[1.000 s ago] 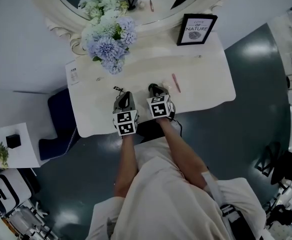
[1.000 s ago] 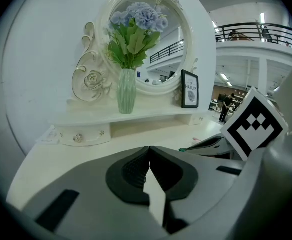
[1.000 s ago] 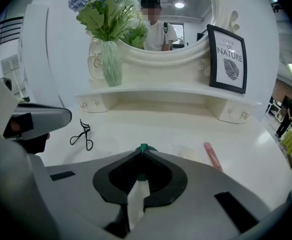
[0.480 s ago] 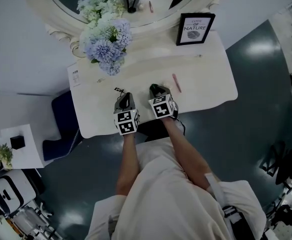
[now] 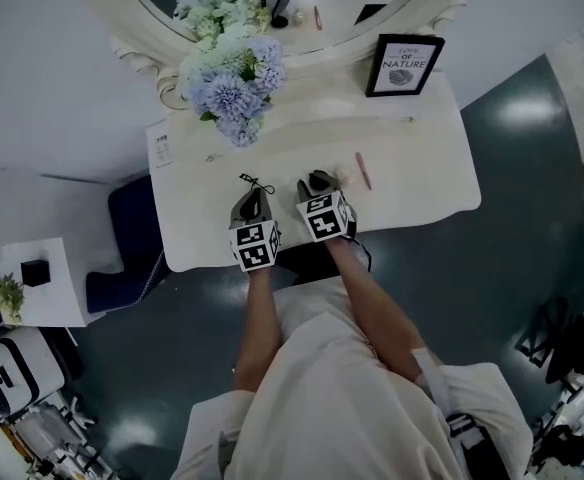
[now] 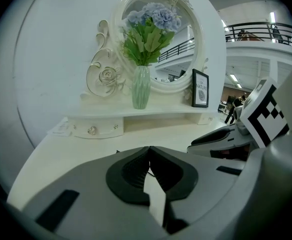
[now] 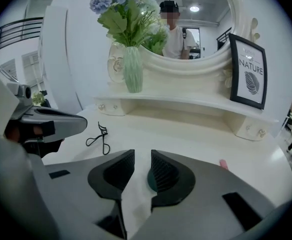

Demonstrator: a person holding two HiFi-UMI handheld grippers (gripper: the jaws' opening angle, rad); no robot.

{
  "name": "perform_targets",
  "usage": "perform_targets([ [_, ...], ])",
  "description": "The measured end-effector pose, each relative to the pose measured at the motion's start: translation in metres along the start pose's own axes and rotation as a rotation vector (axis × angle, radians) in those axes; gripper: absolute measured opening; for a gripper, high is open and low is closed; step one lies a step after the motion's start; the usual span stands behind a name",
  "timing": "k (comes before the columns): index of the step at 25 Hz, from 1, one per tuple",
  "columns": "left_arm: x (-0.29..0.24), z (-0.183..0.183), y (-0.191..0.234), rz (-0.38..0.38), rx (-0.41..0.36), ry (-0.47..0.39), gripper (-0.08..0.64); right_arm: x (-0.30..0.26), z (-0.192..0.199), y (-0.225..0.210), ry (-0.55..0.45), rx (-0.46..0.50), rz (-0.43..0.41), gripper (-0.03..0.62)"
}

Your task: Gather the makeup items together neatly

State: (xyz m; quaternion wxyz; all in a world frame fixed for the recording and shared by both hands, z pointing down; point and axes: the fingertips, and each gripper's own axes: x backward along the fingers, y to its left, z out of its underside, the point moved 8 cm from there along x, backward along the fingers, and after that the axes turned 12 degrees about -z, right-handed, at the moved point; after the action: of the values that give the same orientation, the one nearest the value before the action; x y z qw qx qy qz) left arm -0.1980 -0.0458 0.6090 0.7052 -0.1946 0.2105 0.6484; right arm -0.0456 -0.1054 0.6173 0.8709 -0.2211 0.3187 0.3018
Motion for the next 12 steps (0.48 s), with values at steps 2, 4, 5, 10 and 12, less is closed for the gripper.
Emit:
perform_targets([
  [2, 0.002, 0.0, 0.007, -0.016, 0.013, -0.002, 0.015, -0.005, -0.005, 0.008, 0.001, 0.03, -0.031, 0.133],
  [4, 0.004, 0.002, 0.014, -0.031, 0.024, -0.005, 0.015, -0.012, -0.011, 0.016, 0.003, 0.059, -0.06, 0.133],
  [5, 0.006, 0.002, 0.018, -0.039, 0.03, -0.006, 0.015, -0.015, -0.014, 0.021, 0.005, 0.071, -0.074, 0.133],
  [10, 0.014, 0.01, 0.045, -0.08, 0.066, 0.003, 0.015, -0.034, -0.026, 0.049, 0.022, 0.123, -0.131, 0.133],
  [12, 0.016, 0.014, 0.054, -0.092, 0.078, 0.009, 0.014, -0.042, -0.03, 0.06, 0.031, 0.146, -0.151, 0.133],
])
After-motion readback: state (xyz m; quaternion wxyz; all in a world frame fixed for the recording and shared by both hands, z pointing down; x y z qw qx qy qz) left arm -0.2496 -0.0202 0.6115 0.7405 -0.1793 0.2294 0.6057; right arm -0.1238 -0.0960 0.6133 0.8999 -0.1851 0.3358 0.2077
